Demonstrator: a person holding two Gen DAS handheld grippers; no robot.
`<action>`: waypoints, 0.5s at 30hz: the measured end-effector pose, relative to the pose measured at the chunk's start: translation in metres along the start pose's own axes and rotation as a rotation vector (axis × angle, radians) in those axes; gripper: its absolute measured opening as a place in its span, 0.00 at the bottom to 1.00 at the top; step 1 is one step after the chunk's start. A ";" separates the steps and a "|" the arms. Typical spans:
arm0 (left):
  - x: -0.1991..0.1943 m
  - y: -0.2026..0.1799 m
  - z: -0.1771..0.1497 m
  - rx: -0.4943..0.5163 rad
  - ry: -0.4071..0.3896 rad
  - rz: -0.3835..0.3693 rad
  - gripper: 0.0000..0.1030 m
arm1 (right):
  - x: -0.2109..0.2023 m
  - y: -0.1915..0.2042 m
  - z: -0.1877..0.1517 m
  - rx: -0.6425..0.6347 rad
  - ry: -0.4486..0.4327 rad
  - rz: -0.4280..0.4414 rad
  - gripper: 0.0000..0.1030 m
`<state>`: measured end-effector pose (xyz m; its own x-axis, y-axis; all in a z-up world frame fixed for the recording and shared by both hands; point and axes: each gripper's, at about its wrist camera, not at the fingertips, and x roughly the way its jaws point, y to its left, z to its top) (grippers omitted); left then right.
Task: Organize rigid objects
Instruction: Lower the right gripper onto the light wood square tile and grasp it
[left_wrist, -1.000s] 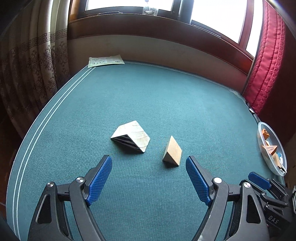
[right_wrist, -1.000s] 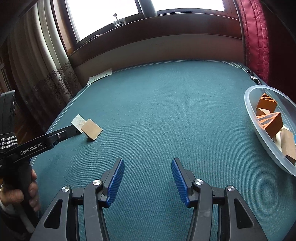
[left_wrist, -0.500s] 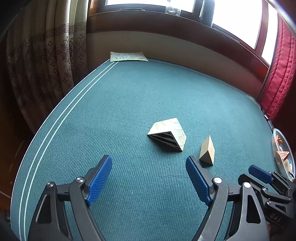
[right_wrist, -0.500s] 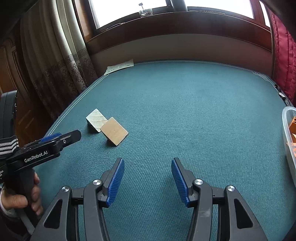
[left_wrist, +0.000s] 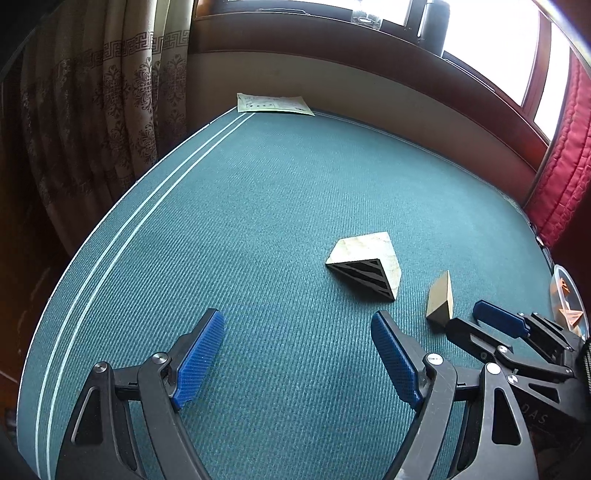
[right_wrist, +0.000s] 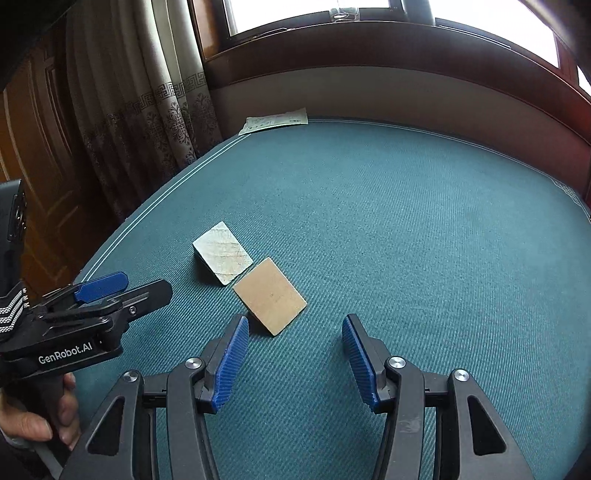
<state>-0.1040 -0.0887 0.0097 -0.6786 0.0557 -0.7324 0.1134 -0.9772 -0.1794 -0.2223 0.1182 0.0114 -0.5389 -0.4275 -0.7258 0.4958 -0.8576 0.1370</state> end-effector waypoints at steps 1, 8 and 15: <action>0.001 0.000 0.001 0.002 0.000 0.000 0.80 | 0.002 0.001 0.002 -0.006 0.004 0.001 0.55; 0.000 0.001 0.001 0.004 -0.004 -0.001 0.80 | 0.011 0.004 0.012 -0.070 0.016 0.017 0.55; 0.000 0.000 0.001 0.005 -0.004 -0.001 0.80 | 0.018 0.005 0.020 -0.088 0.018 0.038 0.55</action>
<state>-0.1050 -0.0889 0.0104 -0.6818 0.0560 -0.7294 0.1090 -0.9781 -0.1770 -0.2431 0.1006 0.0120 -0.5065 -0.4537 -0.7332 0.5743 -0.8118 0.1056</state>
